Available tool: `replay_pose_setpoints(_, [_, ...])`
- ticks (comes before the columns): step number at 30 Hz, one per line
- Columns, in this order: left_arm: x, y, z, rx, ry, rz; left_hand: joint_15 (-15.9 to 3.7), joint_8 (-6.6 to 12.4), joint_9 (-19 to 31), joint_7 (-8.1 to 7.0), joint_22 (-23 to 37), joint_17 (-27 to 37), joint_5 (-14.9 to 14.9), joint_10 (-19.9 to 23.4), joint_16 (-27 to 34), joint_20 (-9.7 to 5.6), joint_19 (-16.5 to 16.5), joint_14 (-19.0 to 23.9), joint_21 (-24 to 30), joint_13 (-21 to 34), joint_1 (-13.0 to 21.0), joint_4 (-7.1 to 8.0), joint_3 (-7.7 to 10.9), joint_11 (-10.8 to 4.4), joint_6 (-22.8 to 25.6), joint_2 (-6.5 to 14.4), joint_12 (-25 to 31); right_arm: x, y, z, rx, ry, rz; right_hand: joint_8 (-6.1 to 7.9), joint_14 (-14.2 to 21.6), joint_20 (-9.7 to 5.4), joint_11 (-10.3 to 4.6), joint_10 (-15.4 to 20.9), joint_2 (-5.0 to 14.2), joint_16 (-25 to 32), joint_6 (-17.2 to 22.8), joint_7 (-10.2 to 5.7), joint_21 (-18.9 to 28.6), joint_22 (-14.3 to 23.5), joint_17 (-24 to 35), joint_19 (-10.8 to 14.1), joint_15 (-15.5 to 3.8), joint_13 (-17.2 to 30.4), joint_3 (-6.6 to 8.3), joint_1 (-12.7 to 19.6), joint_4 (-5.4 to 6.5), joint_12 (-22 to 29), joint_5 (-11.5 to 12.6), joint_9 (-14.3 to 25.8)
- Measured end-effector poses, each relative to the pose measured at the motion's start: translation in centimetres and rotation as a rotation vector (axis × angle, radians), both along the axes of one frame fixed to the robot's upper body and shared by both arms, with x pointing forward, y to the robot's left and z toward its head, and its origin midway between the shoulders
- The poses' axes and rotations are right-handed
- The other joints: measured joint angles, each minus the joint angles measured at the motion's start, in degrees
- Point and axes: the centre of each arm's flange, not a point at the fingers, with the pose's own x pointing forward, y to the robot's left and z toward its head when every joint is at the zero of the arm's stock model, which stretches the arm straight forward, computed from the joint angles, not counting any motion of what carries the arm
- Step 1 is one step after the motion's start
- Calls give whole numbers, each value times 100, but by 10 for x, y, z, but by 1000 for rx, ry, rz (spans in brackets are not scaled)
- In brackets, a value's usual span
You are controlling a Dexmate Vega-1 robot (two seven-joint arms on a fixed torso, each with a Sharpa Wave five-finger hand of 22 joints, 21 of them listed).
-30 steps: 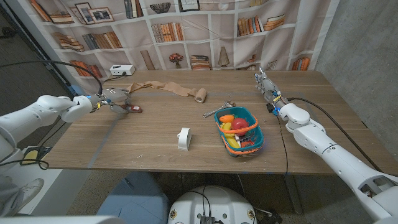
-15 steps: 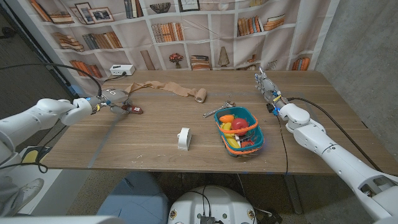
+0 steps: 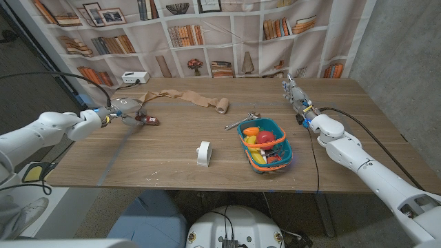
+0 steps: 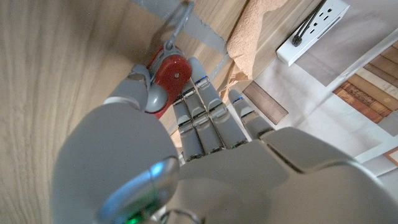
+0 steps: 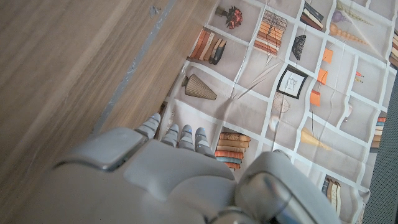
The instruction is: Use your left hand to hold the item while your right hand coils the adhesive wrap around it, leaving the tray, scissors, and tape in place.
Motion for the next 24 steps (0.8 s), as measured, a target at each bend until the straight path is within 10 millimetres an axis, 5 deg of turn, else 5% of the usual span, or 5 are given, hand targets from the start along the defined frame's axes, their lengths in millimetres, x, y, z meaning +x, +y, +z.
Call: replay_pose_setpoints(24, [-19,-4,23,-242,-134,-33,-8,74,3,36,6,-52,41,143,-46,-1,60,276,44,100,67,8,-73,41,147,-67,77,0,-4,3,15,-20,2,0,0,20,-25,25,0,0,20,-20,0,0,0,20,0,0,25,0,-25,0,0,0])
